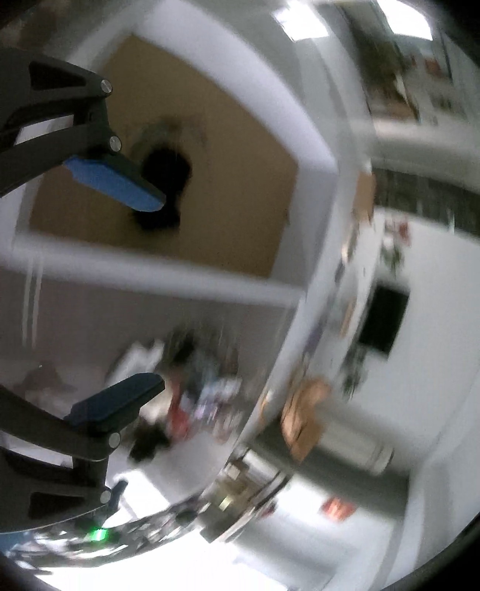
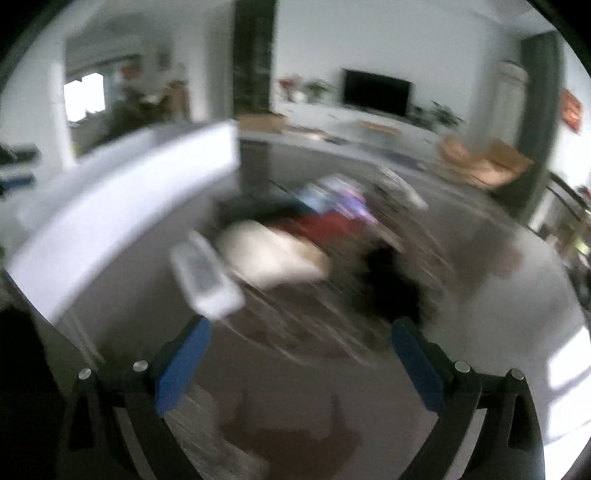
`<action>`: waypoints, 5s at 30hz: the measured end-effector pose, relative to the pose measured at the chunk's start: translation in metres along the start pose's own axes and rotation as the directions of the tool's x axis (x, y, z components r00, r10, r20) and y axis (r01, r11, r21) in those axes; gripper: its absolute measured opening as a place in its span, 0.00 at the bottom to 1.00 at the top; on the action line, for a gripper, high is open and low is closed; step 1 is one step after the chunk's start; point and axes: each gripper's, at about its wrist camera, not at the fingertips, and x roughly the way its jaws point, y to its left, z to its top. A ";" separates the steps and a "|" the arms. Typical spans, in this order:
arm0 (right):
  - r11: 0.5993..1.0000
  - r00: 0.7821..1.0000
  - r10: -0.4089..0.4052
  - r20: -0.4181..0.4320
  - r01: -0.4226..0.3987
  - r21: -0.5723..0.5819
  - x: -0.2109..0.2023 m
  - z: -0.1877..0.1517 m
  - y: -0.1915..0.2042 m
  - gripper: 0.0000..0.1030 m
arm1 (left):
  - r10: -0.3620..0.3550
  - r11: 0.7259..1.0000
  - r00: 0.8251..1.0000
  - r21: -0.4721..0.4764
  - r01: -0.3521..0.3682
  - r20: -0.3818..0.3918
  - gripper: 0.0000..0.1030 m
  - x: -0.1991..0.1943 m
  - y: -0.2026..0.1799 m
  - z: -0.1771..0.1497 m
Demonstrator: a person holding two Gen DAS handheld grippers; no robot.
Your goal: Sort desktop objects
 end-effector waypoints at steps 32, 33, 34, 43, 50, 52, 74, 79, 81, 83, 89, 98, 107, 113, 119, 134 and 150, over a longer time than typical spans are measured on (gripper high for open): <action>0.981 0.980 -0.037 -0.196 0.073 0.181 0.026 -0.060 -0.058 0.98 | 0.079 0.912 0.976 0.410 0.012 -0.203 0.90 0.149 -0.146 -0.129; 0.980 0.980 -0.040 -0.196 0.076 0.182 0.026 -0.060 -0.058 0.99 | 0.087 0.908 0.975 0.418 0.007 -0.204 0.91 0.153 -0.147 -0.130; 0.979 0.979 -0.044 -0.197 0.081 0.187 0.027 -0.060 -0.058 1.00 | 0.092 0.907 0.975 0.421 0.003 -0.204 0.96 0.154 -0.148 -0.129; 0.977 0.982 -0.053 -0.182 0.089 0.194 0.027 -0.060 -0.059 1.00 | 0.114 0.917 0.970 0.399 -0.020 -0.213 1.00 0.158 -0.140 -0.127; 0.977 0.982 -0.053 -0.182 0.089 0.194 0.027 -0.060 -0.059 1.00 | 0.120 0.918 0.971 0.395 -0.029 -0.208 1.00 0.156 -0.141 -0.127; 0.977 0.982 -0.053 -0.182 0.089 0.193 0.027 -0.060 -0.059 1.00 | 0.128 0.921 0.969 0.387 -0.039 -0.210 1.00 0.156 -0.142 -0.128; 0.977 0.982 -0.054 -0.182 0.089 0.194 0.028 -0.059 -0.059 1.00 | 0.122 0.919 0.969 0.393 -0.029 -0.214 1.00 0.154 -0.142 -0.129; 0.977 0.982 -0.054 -0.182 0.089 0.195 0.028 -0.059 -0.059 1.00 | 0.122 0.919 0.969 0.393 -0.029 -0.214 1.00 0.154 -0.142 -0.129; 0.977 0.982 -0.054 -0.182 0.089 0.195 0.028 -0.059 -0.059 1.00 | 0.122 0.919 0.969 0.393 -0.029 -0.214 1.00 0.154 -0.142 -0.129; 0.977 0.982 -0.054 -0.182 0.090 0.195 0.028 -0.059 -0.059 1.00 | 0.122 0.919 0.969 0.393 -0.029 -0.215 1.00 0.154 -0.142 -0.129; 0.977 0.982 -0.054 -0.182 0.090 0.195 0.028 -0.059 -0.059 1.00 | 0.122 0.919 0.969 0.393 -0.029 -0.214 1.00 0.154 -0.142 -0.129; 0.977 0.982 -0.054 -0.182 0.090 0.196 0.029 -0.059 -0.059 1.00 | 0.123 0.918 0.970 0.396 -0.030 -0.212 1.00 0.155 -0.142 -0.129; 0.978 0.981 -0.045 -0.189 0.082 0.192 0.028 -0.059 -0.059 1.00 | 0.179 0.940 0.955 0.328 -0.095 -0.238 1.00 0.144 -0.104 -0.120; 0.978 0.979 0.010 -0.205 0.032 0.204 0.021 -0.040 -0.077 1.00 | 0.202 0.943 0.953 0.306 -0.128 -0.224 1.00 0.145 -0.102 -0.117; 0.987 0.990 0.030 -0.141 -0.006 0.163 0.038 0.012 -0.085 1.00 | 0.225 0.948 0.950 0.274 -0.163 -0.216 1.00 0.145 -0.096 -0.116; 0.988 0.965 0.146 -0.220 -0.154 -0.018 0.088 0.025 -0.009 0.36 | 0.064 0.997 0.979 0.049 -0.056 -0.193 1.00 0.130 -0.067 -0.104; 0.950 0.935 0.301 -0.190 -0.312 -0.031 0.042 0.002 0.033 0.36 | 0.007 1.000 0.981 -0.027 -0.012 -0.195 1.00 0.131 -0.062 -0.098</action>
